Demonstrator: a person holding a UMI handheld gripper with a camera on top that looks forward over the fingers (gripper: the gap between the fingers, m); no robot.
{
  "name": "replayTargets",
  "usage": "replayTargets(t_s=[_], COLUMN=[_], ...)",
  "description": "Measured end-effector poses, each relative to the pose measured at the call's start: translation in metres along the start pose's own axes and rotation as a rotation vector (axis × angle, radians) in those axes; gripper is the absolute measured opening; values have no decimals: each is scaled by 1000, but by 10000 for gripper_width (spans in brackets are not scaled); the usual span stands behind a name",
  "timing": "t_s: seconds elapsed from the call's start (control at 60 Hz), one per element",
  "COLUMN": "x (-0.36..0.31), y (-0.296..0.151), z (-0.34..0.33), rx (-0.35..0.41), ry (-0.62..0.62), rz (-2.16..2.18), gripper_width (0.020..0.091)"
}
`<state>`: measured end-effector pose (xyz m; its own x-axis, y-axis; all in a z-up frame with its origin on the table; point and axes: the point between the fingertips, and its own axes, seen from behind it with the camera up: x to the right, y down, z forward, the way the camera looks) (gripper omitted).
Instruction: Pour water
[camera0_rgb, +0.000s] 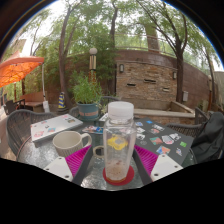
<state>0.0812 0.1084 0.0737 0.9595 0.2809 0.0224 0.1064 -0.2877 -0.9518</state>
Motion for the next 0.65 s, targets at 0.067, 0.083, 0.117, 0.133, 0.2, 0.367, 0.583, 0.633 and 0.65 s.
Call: replayTargets(t_s=[0.067, 0.083, 0.117, 0.133, 0.2, 0.367, 0.583, 0.633, 0.65], x=[6, 6, 6, 7, 7, -22, -97, -114, -119], y=[0, 0, -2, -2, -6, -43, -94, -102, -105], z=[-13, -17, -29, -34, -58, -141, -257, -282, -290], rx=[-20, -26, -38, -44, -65, -87, -110, -109, -104], ry=[24, 31, 47, 55, 88, 147, 170, 175, 172], rz=[13, 19, 30, 36, 51, 81, 134, 180, 192], gripper_width=[837, 837, 838, 838, 840, 831, 831, 832, 833])
